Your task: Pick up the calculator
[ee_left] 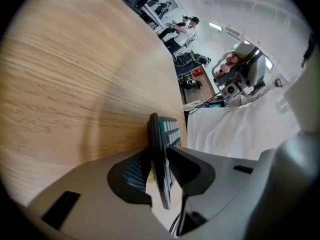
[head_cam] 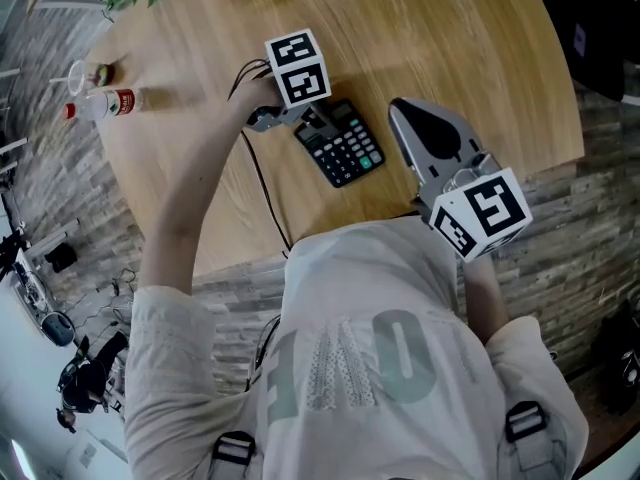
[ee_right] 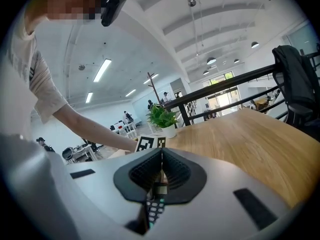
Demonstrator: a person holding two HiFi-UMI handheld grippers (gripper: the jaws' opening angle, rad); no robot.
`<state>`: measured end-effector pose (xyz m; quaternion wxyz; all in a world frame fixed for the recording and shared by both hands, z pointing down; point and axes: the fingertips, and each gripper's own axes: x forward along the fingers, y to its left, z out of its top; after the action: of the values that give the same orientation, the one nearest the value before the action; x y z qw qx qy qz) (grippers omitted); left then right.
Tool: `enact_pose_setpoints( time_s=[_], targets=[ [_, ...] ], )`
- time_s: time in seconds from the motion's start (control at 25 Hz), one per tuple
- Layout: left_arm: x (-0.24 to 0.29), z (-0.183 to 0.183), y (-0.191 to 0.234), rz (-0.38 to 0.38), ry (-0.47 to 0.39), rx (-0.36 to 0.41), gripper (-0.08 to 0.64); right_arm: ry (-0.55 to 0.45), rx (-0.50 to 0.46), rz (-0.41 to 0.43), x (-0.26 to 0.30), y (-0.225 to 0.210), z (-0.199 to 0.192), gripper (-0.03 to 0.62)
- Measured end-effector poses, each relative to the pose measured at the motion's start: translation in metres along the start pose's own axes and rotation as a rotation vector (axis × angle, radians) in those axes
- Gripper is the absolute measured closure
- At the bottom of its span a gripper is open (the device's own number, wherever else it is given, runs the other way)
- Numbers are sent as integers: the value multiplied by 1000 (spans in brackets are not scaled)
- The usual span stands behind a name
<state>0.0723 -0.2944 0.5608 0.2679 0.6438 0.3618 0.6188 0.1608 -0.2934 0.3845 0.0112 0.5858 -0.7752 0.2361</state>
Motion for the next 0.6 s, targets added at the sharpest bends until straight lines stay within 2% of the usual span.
enact_pose_setpoints(
  time_s=[0.16, 0.28, 0.36, 0.48, 0.6],
  targets=[
    [-4, 2, -9, 81, -83, 109, 453, -15, -21, 15, -5, 11, 4, 572],
    [-10, 0, -15, 144, -155, 148, 456, -30, -47, 35, -8, 22, 9, 572],
    [-18, -1, -20, 211, -205, 182, 457, -42, -66, 48, -10, 29, 12, 572],
    [-41, 4, -27, 385, -302, 268, 459, -57, -88, 62, -11, 38, 16, 572],
    [-87, 19, -32, 676, -408, 363, 462, -67, -103, 69, -12, 44, 22, 572]
  ],
)
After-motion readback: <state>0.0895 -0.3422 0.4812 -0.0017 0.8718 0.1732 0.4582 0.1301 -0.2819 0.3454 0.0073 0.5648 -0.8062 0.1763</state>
